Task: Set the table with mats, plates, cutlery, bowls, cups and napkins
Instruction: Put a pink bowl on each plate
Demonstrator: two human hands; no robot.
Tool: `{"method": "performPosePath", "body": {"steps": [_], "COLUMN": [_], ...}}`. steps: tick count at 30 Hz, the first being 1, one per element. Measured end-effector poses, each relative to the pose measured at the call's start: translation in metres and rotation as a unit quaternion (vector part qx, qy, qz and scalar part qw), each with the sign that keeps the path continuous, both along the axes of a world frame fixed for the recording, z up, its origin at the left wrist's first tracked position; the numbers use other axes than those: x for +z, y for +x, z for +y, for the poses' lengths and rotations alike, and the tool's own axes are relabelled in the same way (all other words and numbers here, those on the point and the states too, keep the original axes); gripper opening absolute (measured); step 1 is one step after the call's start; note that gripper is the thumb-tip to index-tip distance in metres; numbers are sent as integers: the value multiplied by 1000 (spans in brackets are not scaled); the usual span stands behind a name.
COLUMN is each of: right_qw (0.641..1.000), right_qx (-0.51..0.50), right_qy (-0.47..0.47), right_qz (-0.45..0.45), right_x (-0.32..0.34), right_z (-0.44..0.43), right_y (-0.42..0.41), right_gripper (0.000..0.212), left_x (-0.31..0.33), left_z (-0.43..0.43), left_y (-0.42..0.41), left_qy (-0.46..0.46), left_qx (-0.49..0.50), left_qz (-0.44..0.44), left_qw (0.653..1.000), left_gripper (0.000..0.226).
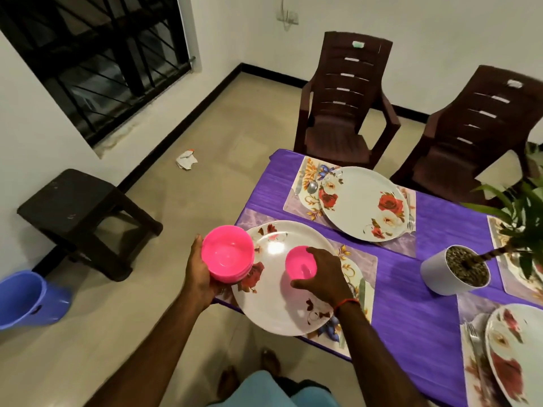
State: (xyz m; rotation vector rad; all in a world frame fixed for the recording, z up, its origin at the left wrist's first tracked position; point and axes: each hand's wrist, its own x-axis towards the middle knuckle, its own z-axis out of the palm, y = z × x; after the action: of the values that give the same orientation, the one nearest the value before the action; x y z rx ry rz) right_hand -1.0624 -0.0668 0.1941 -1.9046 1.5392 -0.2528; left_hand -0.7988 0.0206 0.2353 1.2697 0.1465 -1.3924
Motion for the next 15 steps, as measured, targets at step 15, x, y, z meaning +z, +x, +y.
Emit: {"method": "performPosePath", "body": {"steps": [15], "right_qw": [998], "right_qx": [-18], "right_qy": [1], "right_qz": [55], "right_x": [-22], "right_z": [-63], "right_y": [-8], "right_gripper": [107], "left_x": [-4], "left_z": [-47], "left_y": [-1], "left_qy": [0], "left_qx": [-11], "left_qz": [-29], "left_qw": [1000], "left_gripper": [57]}}
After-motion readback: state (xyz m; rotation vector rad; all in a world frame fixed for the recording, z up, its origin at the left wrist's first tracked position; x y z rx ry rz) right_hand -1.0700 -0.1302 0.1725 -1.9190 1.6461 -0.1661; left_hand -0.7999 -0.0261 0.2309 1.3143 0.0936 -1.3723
